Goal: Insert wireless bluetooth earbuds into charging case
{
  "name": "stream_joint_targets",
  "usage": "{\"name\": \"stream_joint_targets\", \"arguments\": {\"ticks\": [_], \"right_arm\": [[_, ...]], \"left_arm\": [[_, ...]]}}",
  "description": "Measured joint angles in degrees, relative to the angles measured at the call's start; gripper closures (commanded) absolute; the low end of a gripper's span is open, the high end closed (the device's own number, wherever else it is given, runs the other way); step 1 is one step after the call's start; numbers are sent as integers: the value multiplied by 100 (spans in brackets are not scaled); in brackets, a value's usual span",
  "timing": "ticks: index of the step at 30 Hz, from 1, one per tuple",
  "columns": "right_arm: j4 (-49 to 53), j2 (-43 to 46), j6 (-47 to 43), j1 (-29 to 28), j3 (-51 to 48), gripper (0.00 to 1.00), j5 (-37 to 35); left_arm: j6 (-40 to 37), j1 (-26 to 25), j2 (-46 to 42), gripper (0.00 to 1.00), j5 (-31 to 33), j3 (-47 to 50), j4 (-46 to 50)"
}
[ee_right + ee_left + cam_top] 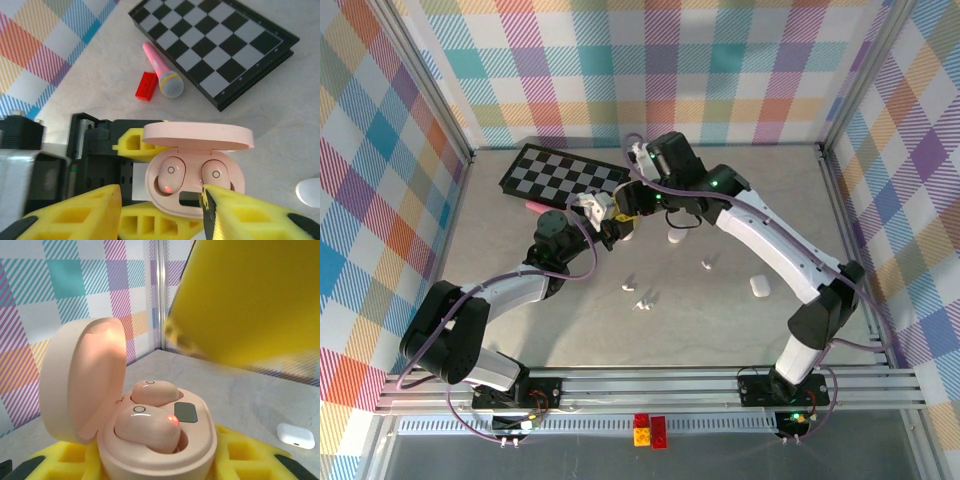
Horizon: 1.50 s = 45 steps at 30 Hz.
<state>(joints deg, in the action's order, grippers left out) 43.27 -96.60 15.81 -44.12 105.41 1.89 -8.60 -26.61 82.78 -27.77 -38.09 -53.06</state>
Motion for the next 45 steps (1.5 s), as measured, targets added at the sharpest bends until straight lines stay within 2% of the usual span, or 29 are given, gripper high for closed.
{"name": "stream_joint_targets", "arguments": {"ticks": [7,17,24,28,35,39,45], "right_arm": [[26,4,-15,103,411,50,-190],[579,-1222,-289,184,1893,52,-409],[820,-1377,-321,184,1895,52,-428],[778,-1095,-304,179,1515,50,-428],[337,-245,44,254,437,32,-199],[-374,457,643,490,-627,26,546],[-1878,1047,1921,1008,-2155,25,2020]], "left_arm": [[-4,0,-11,83,-42,13,2],[-4,-4,-144,82,-175,42,2],[22,-15,-197,82,-164,85,52],[50,-15,-197,82,-105,87,48],[245,-15,-229,82,-61,87,-59],[433,-15,-229,82,-70,87,-219],[761,-20,-229,82,-219,85,-549]]}}
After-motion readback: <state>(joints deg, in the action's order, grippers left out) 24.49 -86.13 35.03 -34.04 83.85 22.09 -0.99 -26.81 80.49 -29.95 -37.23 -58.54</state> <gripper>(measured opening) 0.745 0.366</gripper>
